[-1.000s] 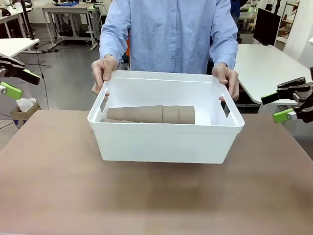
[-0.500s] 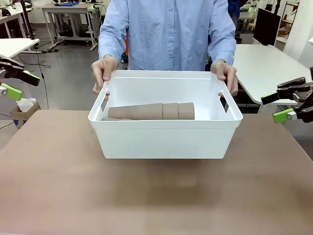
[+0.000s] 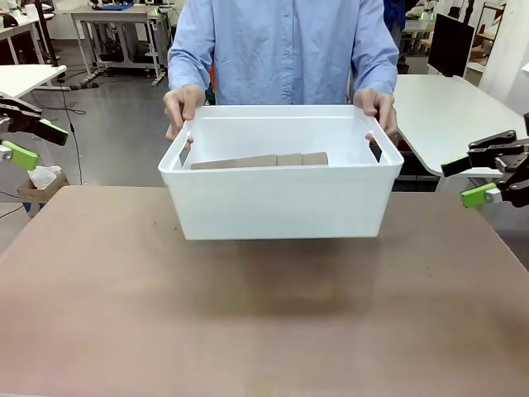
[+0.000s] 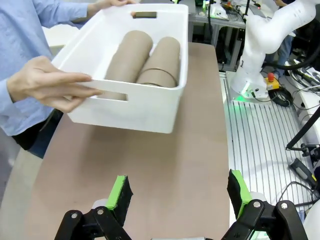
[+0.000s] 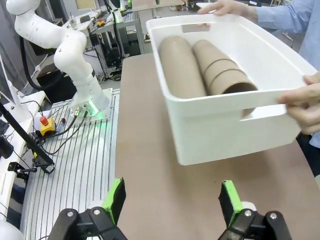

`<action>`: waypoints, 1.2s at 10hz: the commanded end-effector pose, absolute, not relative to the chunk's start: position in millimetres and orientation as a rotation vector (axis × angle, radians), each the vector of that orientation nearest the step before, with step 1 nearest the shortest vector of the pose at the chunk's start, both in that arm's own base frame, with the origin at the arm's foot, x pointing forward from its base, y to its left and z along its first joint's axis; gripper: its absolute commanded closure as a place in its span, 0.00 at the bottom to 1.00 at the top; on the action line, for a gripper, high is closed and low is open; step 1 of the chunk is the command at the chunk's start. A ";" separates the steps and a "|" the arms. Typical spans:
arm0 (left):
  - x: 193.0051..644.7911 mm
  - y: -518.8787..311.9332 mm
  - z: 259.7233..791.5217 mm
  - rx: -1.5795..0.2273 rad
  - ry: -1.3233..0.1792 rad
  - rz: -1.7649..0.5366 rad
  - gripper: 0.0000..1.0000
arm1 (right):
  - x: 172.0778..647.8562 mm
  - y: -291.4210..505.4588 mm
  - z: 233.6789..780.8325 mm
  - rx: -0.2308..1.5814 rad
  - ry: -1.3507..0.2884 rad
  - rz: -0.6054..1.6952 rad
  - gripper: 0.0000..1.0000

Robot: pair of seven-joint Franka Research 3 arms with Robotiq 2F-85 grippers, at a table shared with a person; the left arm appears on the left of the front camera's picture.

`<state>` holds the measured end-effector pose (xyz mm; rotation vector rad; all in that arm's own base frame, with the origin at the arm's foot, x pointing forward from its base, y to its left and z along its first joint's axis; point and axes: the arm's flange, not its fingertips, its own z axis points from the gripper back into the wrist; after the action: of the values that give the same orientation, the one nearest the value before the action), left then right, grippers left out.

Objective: Stack the cups and store them in the basket.
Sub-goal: Place the stack of Reusable plastic cups into the Pantry Basket.

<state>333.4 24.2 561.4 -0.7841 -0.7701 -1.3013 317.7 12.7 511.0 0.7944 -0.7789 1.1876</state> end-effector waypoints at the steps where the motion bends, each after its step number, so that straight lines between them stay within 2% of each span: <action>1: 333.0 24.5 563.3 -0.797 -0.783 -1.310 0.00 | 319.0 12.9 513.2 0.807 -0.796 1.190 0.00; 12: 333.0 24.5 563.3 -0.797 -0.783 -1.310 0.00 | 319.0 12.9 513.2 0.807 -0.796 1.190 0.00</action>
<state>333.3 24.2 561.5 -0.7852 -0.7706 -1.3009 317.7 12.7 511.0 0.7945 -0.7789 1.1876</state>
